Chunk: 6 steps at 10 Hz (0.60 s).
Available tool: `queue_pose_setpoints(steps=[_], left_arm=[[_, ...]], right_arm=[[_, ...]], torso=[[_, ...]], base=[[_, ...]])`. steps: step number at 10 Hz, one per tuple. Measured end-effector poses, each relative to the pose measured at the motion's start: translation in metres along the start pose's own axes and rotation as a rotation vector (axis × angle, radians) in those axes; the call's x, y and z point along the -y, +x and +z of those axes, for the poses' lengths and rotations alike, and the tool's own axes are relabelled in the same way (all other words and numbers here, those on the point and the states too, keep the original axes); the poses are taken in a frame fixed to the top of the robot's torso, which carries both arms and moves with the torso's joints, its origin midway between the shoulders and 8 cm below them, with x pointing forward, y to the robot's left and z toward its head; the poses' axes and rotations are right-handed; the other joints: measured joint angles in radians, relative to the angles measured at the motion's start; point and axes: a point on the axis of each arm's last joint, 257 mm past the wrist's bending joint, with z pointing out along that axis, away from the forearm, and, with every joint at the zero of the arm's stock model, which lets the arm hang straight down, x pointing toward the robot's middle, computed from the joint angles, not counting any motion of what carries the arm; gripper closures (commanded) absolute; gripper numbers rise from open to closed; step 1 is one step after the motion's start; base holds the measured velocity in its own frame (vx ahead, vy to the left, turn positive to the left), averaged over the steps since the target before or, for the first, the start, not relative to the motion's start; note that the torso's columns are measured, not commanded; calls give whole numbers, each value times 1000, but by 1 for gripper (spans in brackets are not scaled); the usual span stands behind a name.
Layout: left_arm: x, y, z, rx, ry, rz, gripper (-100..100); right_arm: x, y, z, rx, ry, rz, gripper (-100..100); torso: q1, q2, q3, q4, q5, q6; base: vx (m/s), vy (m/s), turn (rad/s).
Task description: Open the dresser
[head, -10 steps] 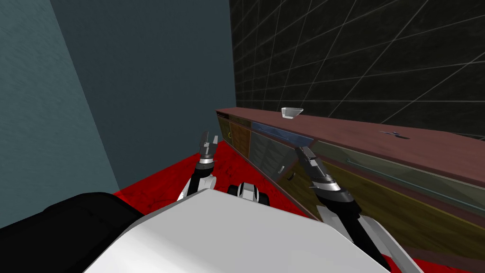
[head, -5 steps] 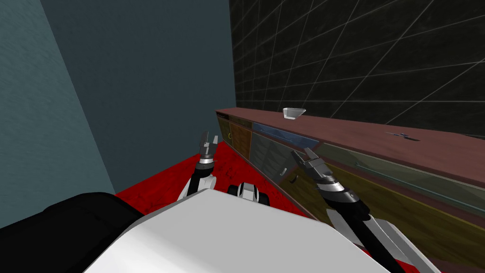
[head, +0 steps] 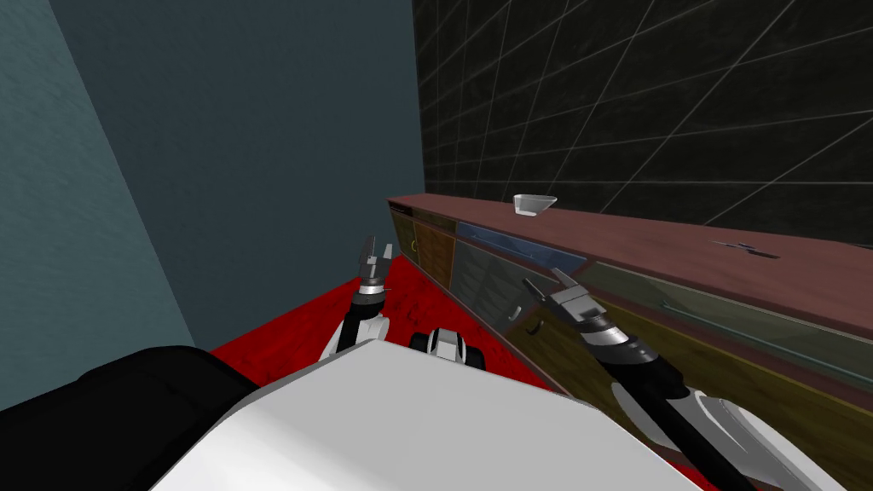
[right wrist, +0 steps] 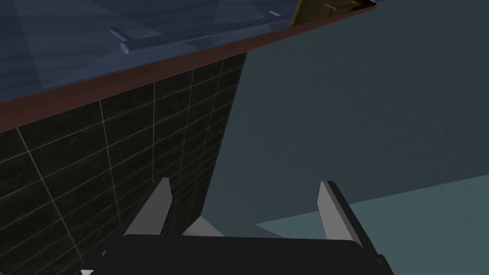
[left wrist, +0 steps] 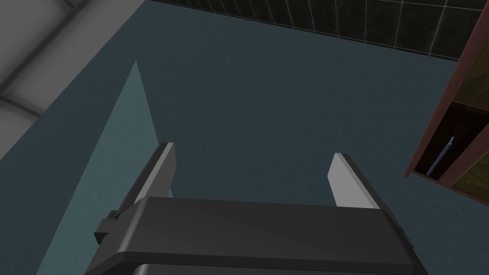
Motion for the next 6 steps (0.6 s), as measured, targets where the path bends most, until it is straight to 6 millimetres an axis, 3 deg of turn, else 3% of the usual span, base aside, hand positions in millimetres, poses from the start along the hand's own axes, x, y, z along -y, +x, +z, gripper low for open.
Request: queue_pose_setpoints(steps=[6], left_arm=[[0,0,0,0,0,0,0]], right_arm=[[28,33,-14,-159,-72,-358,-100]], torso=[[-1,1,1,0,0,0]], base=[[55,50,-16]])
